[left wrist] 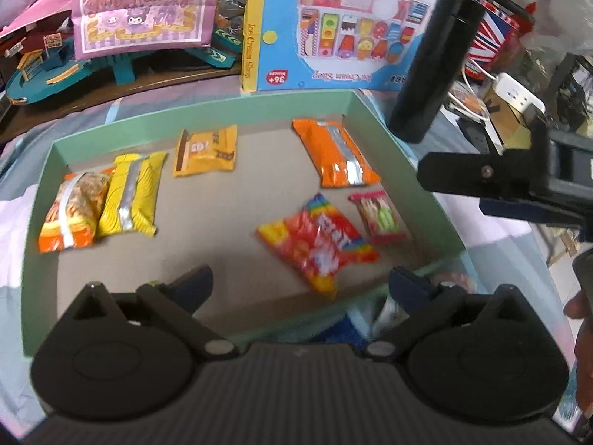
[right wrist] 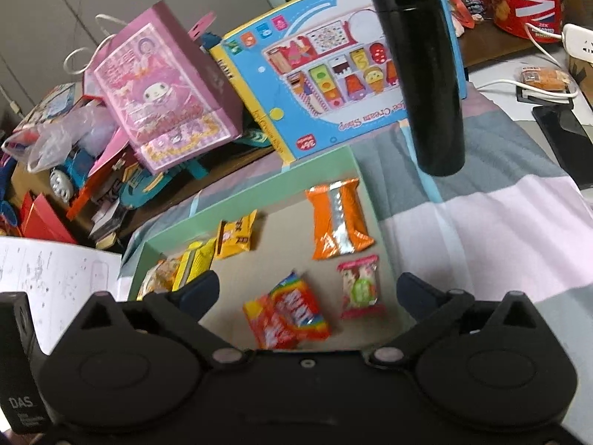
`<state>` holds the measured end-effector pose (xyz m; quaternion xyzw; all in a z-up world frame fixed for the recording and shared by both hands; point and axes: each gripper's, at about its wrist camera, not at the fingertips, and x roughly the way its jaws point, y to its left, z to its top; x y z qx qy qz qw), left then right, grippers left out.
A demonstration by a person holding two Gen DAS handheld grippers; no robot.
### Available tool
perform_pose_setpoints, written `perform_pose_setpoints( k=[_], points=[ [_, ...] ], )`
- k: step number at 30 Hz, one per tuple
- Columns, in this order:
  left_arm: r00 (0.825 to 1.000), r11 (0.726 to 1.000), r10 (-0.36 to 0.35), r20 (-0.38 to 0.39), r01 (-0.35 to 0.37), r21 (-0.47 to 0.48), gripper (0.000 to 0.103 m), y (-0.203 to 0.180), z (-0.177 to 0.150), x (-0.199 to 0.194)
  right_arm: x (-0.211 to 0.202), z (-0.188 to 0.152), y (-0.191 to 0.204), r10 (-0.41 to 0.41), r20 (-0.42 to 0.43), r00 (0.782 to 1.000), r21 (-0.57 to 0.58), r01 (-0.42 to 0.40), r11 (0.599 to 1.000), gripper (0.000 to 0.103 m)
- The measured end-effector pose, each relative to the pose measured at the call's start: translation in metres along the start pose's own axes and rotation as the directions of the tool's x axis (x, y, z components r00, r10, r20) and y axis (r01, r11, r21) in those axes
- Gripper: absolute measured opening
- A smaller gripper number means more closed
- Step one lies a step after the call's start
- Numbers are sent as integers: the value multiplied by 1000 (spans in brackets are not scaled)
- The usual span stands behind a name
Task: Organize snacks
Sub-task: 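Grasp the red packet with the left tool while the right tool grasps the yellow bag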
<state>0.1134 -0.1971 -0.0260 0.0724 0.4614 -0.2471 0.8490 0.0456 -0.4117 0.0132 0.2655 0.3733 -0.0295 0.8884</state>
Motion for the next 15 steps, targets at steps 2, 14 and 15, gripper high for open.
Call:
perform_pose_setpoints(
  k=[2, 14, 15],
  points=[
    [1000, 1000, 2, -3, -2, 8, 103, 1, -10, -9, -6, -7, 4, 3, -9, 1000, -7, -3, 1000, 103],
    [992, 998, 10, -127, -1, 69, 103, 0, -94, -34, -38, -62, 15, 3, -67, 998, -30, -5, 1000, 103],
    [990, 997, 11, -139, 0, 76, 103, 0, -100, -33, -39, -68, 14, -1, -75, 997, -28, -1, 1000, 103]
  ],
)
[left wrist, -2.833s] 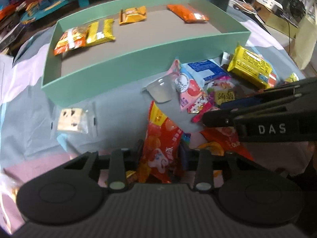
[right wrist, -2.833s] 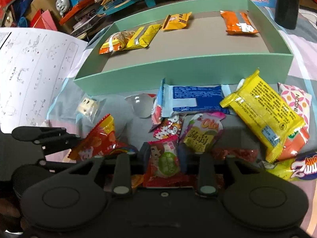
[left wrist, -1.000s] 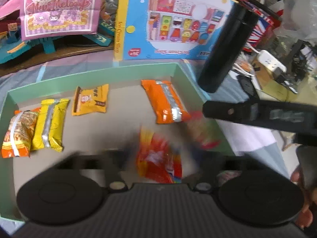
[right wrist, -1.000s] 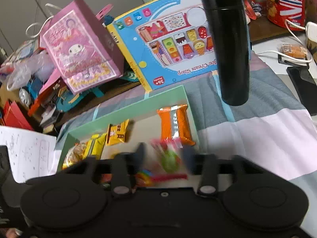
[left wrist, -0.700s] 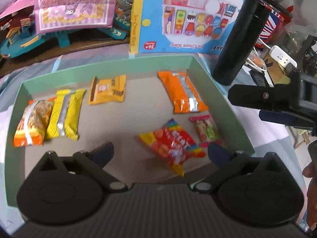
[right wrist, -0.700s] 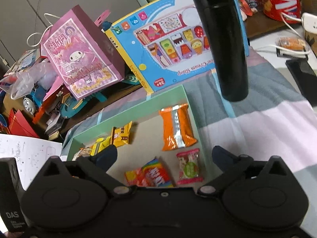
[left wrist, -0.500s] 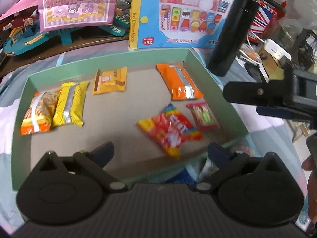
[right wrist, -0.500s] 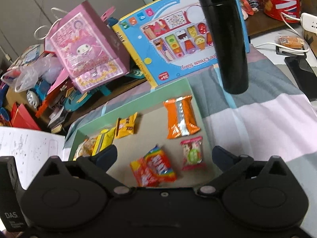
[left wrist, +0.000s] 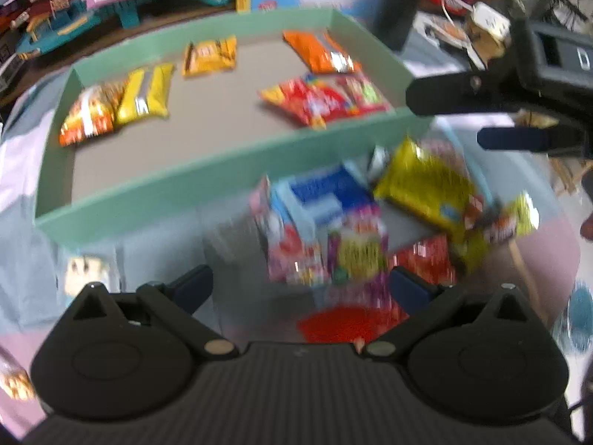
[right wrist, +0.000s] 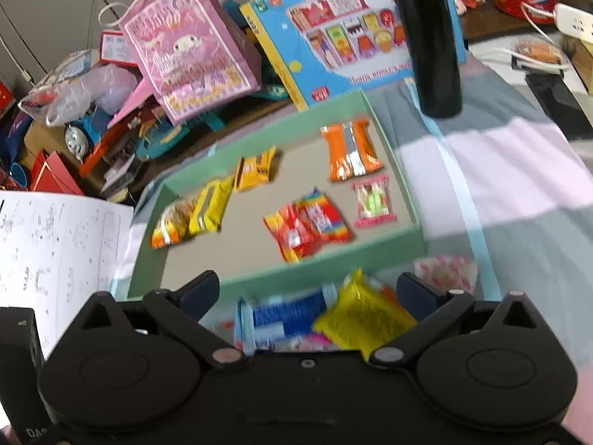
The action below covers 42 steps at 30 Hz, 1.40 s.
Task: Organize snacks
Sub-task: 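Grasp the red packet with the left tool while the right tool grasps the yellow bag, then lift the red packet with the left tool while the right tool holds the yellow bag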
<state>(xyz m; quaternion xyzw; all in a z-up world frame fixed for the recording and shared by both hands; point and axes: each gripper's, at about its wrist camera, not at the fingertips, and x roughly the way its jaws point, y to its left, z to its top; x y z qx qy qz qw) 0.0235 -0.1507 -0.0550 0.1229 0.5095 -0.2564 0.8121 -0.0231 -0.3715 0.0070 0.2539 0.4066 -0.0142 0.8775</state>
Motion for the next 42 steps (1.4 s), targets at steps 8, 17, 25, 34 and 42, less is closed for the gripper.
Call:
perform_pose_setpoints(
  k=[8, 17, 25, 34, 42],
  points=[
    [996, 998, -1, -86, 7, 63, 103, -16, -33, 20, -1, -28, -14, -42, -29, 999, 14, 43, 999, 103],
    [993, 995, 102, -52, -102, 8, 103, 19, -41, 19, 34, -22, -6, -84, -43, 996, -134, 77, 988, 89],
    [994, 994, 109, -27, -109, -9, 98, 38, -42, 13, 51, -55, 16, -103, -141, 985, -245, 66, 967, 72],
    [995, 996, 72, 63, -75, 42, 75, 31, -39, 0, 51, -73, 18, -145, -140, 980, -313, 95, 945, 51],
    [1000, 997, -4, 10, 3, 76, 61, 23, -41, 8, 48, -67, 3, -105, -123, 987, -217, 77, 973, 50]
  ],
)
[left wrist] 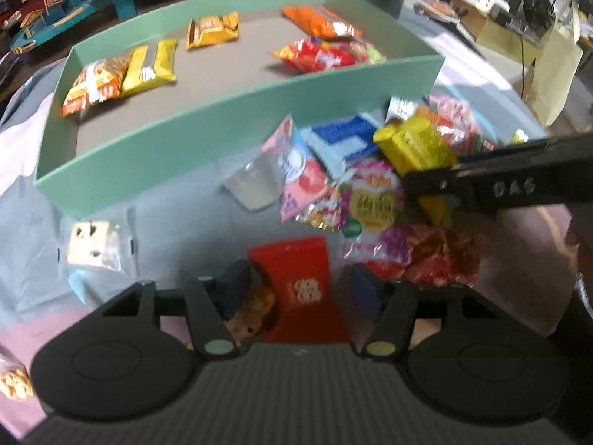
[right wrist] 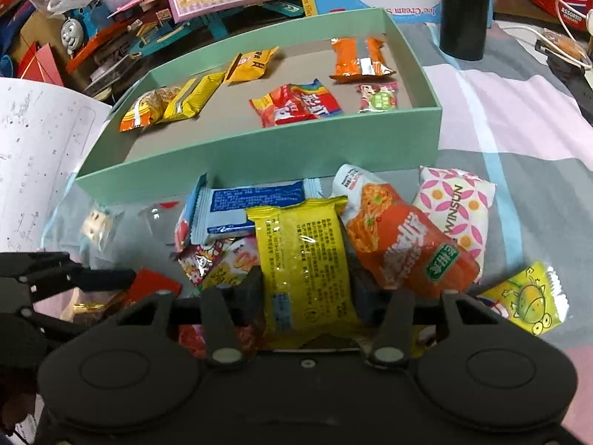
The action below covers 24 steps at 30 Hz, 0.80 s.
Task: Organize snacks
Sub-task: 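Lift the red packet with the left tool while the right tool holds the yellow bag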
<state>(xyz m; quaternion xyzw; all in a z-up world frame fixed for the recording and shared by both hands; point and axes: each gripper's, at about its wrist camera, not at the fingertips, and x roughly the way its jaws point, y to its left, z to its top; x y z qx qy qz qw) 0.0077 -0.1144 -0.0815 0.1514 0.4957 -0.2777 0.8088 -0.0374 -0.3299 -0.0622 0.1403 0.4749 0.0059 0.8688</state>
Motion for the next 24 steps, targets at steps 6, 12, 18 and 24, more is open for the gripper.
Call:
perform_pose_setpoints(
  k=[6, 12, 18, 24],
  points=[
    [1000, 1000, 22, -20, -22, 2, 63, 10, -4, -3, -2, -3, -2, 5, 19, 1000, 4, -5, 1000, 50],
    [999, 998, 49, -10, -50, -43, 75, 20, 3, -10, -6, -10, -2, 9, 49, 999, 25, -10, 1000, 50],
    [997, 998, 70, 24, -70, -6, 68, 11, 8, -19, -7, -11, -11, 41, 65, 997, 68, -46, 997, 50],
    [1000, 1000, -18, -4, 18, 23, 49, -6, 11, -19, -7, -13, -14, 55, 76, 996, 83, -61, 995, 50]
  ],
)
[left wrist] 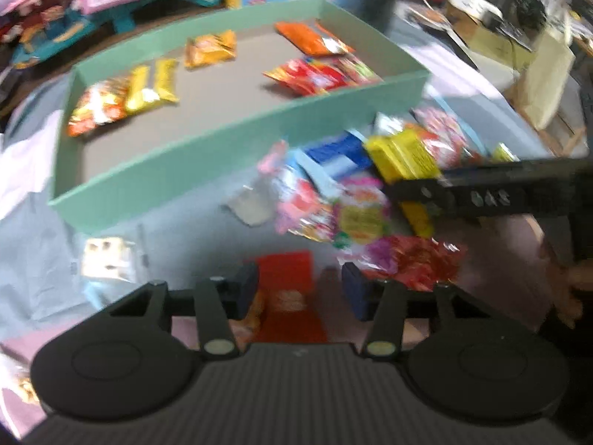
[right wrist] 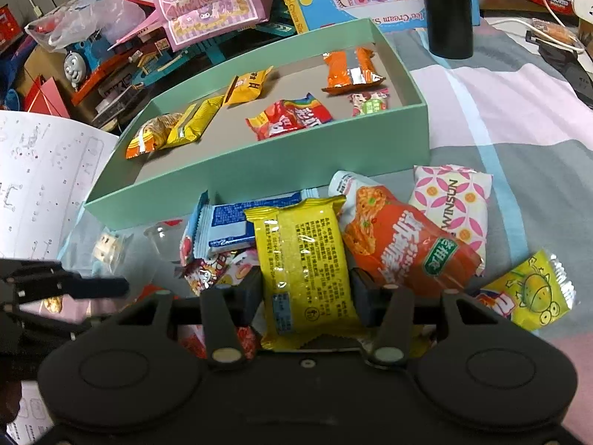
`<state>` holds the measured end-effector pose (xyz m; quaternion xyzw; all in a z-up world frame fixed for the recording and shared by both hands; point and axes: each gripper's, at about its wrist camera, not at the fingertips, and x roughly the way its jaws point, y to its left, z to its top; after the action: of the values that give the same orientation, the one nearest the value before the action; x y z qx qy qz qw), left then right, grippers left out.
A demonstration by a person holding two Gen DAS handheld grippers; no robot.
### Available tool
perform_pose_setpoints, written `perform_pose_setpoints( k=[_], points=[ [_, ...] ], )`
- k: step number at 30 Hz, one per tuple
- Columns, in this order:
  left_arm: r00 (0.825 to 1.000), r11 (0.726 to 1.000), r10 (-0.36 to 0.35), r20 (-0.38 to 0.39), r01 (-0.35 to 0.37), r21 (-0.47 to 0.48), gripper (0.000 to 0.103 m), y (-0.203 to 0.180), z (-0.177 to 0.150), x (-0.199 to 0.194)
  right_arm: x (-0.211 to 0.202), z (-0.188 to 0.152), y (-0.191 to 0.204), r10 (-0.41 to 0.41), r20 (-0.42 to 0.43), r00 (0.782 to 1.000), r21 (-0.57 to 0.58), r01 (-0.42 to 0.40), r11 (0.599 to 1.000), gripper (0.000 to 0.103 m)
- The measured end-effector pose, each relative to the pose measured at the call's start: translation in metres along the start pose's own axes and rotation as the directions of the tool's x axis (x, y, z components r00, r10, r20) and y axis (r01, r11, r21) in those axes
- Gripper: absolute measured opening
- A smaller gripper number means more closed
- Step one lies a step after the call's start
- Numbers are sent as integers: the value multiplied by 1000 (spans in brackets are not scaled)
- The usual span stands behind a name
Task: Organize snacks
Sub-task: 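Lift the red packet with the left tool while the right tool holds the yellow bag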
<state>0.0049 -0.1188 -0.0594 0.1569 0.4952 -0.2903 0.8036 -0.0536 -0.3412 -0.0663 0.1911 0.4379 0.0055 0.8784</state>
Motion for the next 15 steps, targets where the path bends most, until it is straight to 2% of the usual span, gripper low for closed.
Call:
perform_pose_setpoints(
  k=[4, 6, 9, 11, 13, 15],
  points=[
    [998, 998, 55, -13, -55, 40, 54, -9, -6, 6, -1, -2, -2, 11, 4, 1000, 14, -11, 1000, 50],
    [998, 998, 58, -23, -57, 23, 60, -6, -7, 7, -1, -2, -2, 14, 6, 1000, 15, -14, 1000, 50],
    [994, 997, 73, -77, -75, -27, 59, 6, -11, 17, -2, -4, -2, 16, 11, 1000, 20, -16, 1000, 50],
    [995, 997, 65, -70, -68, -37, 58, 10, -13, 17, -3, -5, -1, 16, 13, 1000, 23, -16, 1000, 50],
    [996, 997, 60, -63, -62, -35, 40, 9, -11, 17, -3, -6, 0, 14, 16, 1000, 19, -14, 1000, 50],
    [997, 998, 58, -53, -60, -27, 36, 5, -7, 19, -3, -6, 2, 10, 19, 1000, 14, -10, 1000, 50]
  ],
)
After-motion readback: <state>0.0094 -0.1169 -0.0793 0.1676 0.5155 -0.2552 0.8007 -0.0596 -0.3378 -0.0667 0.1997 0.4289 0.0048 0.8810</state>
